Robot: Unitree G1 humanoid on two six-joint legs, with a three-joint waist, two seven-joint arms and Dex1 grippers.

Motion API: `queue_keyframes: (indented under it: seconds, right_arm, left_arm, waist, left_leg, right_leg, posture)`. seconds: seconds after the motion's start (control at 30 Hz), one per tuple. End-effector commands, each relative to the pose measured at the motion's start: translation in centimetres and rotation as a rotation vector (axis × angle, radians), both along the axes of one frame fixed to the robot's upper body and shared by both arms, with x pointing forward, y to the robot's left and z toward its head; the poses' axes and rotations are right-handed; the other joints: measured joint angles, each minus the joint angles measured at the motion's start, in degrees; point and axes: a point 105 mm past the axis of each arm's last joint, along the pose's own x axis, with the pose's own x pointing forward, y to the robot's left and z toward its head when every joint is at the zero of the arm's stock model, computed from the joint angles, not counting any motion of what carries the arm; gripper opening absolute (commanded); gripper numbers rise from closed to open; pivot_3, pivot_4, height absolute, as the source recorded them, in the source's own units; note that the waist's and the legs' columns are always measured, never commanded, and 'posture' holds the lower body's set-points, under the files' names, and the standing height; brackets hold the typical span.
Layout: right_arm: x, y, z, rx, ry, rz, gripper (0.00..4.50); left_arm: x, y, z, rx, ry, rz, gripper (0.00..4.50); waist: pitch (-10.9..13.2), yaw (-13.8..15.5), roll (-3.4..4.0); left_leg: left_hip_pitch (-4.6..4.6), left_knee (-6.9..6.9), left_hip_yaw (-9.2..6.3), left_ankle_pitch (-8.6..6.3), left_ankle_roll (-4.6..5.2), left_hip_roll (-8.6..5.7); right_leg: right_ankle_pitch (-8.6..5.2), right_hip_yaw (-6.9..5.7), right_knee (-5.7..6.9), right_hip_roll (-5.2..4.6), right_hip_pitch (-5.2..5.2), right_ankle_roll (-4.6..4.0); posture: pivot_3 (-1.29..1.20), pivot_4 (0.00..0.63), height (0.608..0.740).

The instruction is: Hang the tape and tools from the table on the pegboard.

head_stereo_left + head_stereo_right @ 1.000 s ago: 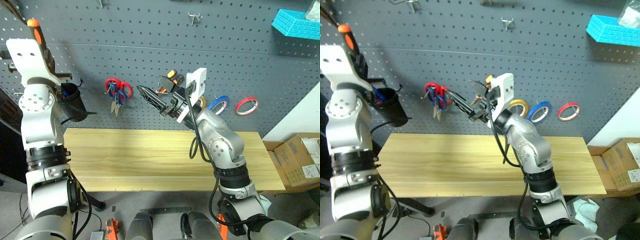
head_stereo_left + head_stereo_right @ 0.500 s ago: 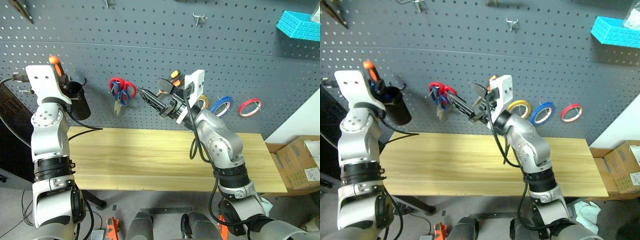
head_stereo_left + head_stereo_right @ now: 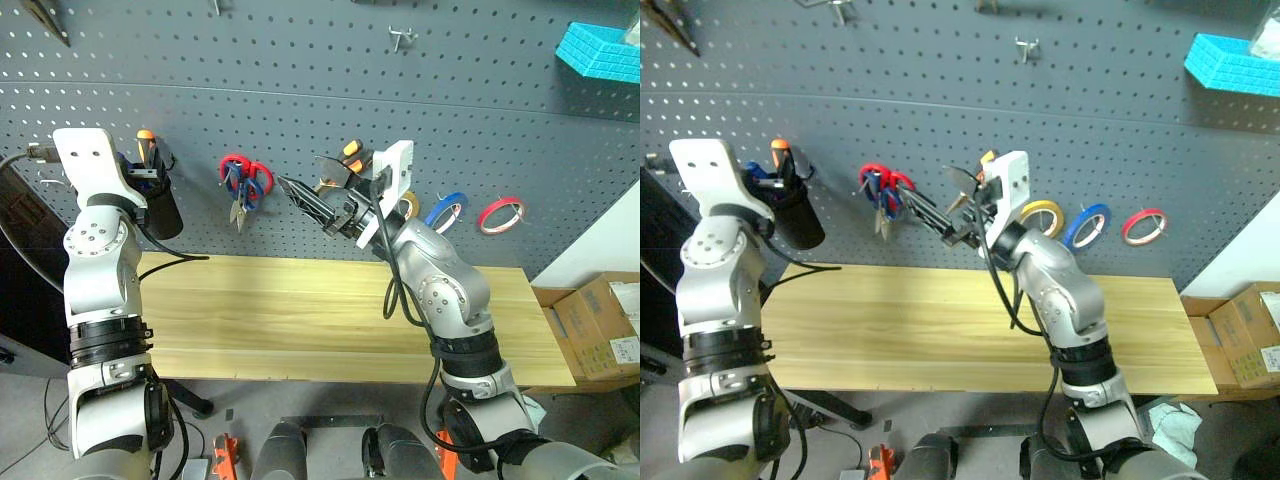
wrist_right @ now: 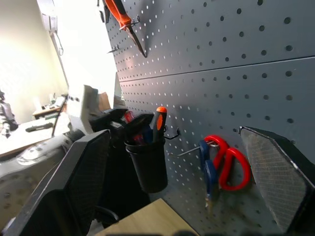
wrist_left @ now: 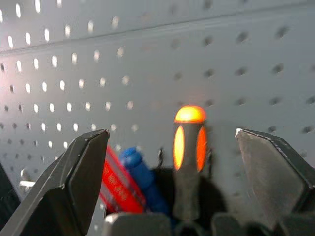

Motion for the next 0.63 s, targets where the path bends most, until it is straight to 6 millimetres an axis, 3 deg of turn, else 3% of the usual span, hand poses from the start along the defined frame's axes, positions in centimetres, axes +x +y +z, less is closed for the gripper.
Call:
queue_keyframes:
  seconds: [0.03,0.1,0.17,0.2,0.3,0.4,0.47,0.63]
  right_arm:
    - [0.1,-3.1,0.6,-0.109,-0.112,-0.226,4.5]
    - [0.0,-4.9,-0.1,-0.148,-0.128,-0.34,4.5]
    - [-0.4,-6.2,-2.2,-0.234,-0.125,-0.426,4.5]
    - [-0.6,-6.6,-3.1,-0.263,-0.114,-0.448,4.5]
    - [-0.9,-9.6,-8.1,-0.309,0.083,-0.614,4.5]
    - [-1.4,-11.7,-12.0,-0.365,0.214,-0.721,4.5]
    - [-1.9,-13.5,-14.3,-0.398,0.274,-0.799,4.5]
    - [-2.4,-16.6,-17.3,-0.404,0.361,-0.913,4.5]
  left_arm:
    - [-1.4,-5.7,2.9,0.086,-0.098,-0.173,4.45]
    - [-1.7,-9.3,1.7,0.11,-0.071,-0.273,4.45]
    - [-2.0,-12.1,-0.9,0.075,-0.011,-0.341,4.45]
    - [-2.2,-12.8,-1.9,0.053,0.011,-0.351,4.45]
    - [-2.7,-14.6,-7.7,-0.04,0.181,-0.368,4.45]
    - [-3.6,-13.6,-13.0,-0.154,0.325,-0.322,4.45]
    - [-4.4,-11.7,-16.6,-0.214,0.422,-0.245,4.45]
    - [-6.4,-8.2,-22.7,-0.258,0.598,-0.119,4.45]
  waist:
    - [0.0,0.2,0.0]
    - [0.0,0.3,0.04]
    - [-0.1,0.2,0.25]
    - [-0.2,0.0,0.34]
    - [-0.2,-0.8,0.42]
    - [-0.2,-2.2,0.53]
    - [-0.3,-3.0,0.68]
    - [-0.6,-3.6,1.0]
  left_leg:
    - [-0.01,0.0,0.0,0.0,0.0,-0.02]
    - [0.1,0.0,0.01,0.0,0.0,-0.06]
    - [0.25,0.0,0.02,-0.01,0.0,-0.07]
    - [0.43,0.0,0.08,-0.01,0.0,-0.1]
    - [0.66,-0.03,0.12,-0.02,0.01,-0.07]
    - [0.9,-0.03,0.16,-0.02,0.02,0.02]
    - [1.02,-0.04,0.12,-0.01,0.03,0.04]
    - [1.1,0.02,0.03,-0.01,0.03,-0.02]
  right_leg:
    - [0.0,0.0,-0.04,-0.02,0.02,0.0]
    - [-0.05,0.01,-0.13,-0.06,0.22,0.06]
    - [-0.18,0.04,-0.23,-0.06,0.44,0.23]
    - [-0.21,0.1,-0.21,-0.08,0.58,0.24]
    - [-0.41,0.16,-0.22,-0.07,0.76,0.02]
    - [-0.46,0.25,0.01,0.0,0.77,-0.08]
    - [-0.46,0.24,0.05,0.07,0.8,-0.14]
    - [-0.47,0.17,-0.19,0.05,0.89,-0.15]
  posture:
    - [0.23,0.091,0.74]
    - [0.22,0.095,0.74]
    - [0.21,0.094,0.74]
    - [0.21,0.095,0.74]
    - [0.17,0.094,0.74]
    - [0.16,0.092,0.74]
    - [0.13,0.083,0.74]
    - [0.11,0.065,0.74]
